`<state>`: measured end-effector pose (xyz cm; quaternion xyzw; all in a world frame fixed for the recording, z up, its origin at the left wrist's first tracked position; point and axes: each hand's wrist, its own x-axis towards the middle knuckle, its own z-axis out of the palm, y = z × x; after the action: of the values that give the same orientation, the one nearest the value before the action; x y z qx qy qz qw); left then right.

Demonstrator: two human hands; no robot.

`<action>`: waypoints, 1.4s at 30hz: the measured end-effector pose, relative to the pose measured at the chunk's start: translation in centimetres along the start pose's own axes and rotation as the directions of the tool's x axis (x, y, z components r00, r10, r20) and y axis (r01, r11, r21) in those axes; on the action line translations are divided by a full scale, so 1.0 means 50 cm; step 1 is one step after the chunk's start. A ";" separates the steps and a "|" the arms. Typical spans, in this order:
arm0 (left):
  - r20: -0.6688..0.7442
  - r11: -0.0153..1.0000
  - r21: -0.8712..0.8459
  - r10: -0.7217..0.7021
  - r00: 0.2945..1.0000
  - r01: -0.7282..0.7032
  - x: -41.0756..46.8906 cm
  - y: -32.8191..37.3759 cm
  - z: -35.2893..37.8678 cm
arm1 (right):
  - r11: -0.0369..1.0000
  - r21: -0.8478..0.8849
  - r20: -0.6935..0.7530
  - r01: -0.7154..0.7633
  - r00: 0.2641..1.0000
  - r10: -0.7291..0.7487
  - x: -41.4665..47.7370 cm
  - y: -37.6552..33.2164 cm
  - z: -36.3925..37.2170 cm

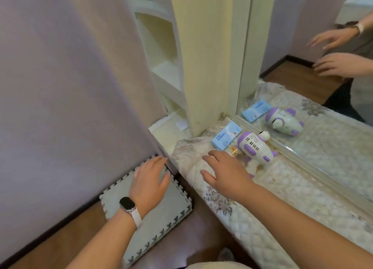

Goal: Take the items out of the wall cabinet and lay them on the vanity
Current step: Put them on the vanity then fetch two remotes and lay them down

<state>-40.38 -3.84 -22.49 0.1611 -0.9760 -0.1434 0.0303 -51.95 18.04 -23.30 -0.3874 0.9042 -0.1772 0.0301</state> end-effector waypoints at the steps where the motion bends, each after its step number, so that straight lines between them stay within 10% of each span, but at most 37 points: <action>1: -0.013 1.000 0.021 -0.019 1.000 0.019 -0.023 -0.026 -0.009 | 0.999 -0.004 0.005 0.037 0.999 -0.037 0.003 -0.024 0.005; 18: -0.257 0.873 0.045 -0.460 0.850 0.486 -0.712 -0.356 -0.124 | 0.676 -0.020 0.244 0.737 0.659 -0.712 -0.091 -0.663 0.177; 42: -0.512 0.382 0.062 -0.781 0.358 0.922 -1.022 -0.660 -0.291 | 0.043 0.165 0.175 0.985 0.014 -0.985 -0.020 -1.315 0.360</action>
<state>19.59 -21.20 -18.79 0.6802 -0.7197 0.0701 0.1203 -2.44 -28.51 -17.60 -0.9228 0.3724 -0.0985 0.0077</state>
